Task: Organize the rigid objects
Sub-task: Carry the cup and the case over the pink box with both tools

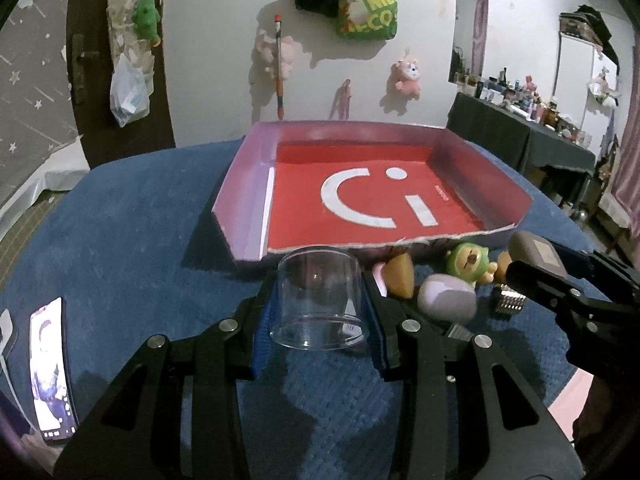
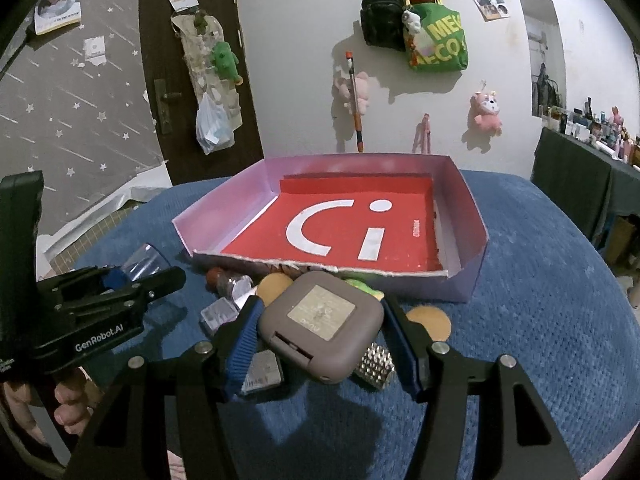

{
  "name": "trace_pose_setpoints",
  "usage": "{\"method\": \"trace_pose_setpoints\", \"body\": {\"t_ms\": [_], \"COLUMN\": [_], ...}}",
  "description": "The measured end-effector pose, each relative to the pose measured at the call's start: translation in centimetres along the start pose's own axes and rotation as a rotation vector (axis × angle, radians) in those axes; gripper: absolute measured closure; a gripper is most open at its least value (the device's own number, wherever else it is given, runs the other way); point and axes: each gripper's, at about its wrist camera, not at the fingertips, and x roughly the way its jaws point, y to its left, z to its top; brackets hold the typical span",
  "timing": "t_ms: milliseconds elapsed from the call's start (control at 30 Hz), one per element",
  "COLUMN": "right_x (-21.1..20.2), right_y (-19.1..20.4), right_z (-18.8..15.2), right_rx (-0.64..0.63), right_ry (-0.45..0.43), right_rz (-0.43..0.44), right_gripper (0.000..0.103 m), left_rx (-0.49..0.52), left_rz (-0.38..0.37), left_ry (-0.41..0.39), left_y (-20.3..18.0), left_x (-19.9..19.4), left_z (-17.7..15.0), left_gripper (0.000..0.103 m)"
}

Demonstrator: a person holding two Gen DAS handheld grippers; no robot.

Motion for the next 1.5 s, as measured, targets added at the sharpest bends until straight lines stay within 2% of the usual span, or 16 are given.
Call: {"method": "trace_pose_setpoints", "body": {"t_ms": [400, 767, 1167, 1500], "right_x": [0.7, 3.4, 7.4, 11.1], "right_y": [-1.2, -2.7, -4.2, -5.1], "right_z": [2.8, 5.2, 7.0, 7.1], "right_rx": [0.028, 0.052, 0.078, 0.092], "right_ry": [0.004, 0.059, 0.131, 0.211], "right_rz": [0.024, 0.022, -0.009, -0.029], "right_gripper": [0.041, 0.041, 0.041, 0.041], "left_rx": [0.023, 0.036, -0.014, -0.011], "left_rz": [-0.019, -0.039, -0.06, -0.054], "left_ry": [-0.035, -0.024, 0.04, 0.12], "left_y": [-0.4, -0.8, 0.6, 0.7], "left_x": [0.7, 3.2, 7.5, 11.0], "left_z": [3.0, 5.5, 7.4, 7.2], "left_gripper": [0.066, 0.066, 0.066, 0.066]}}
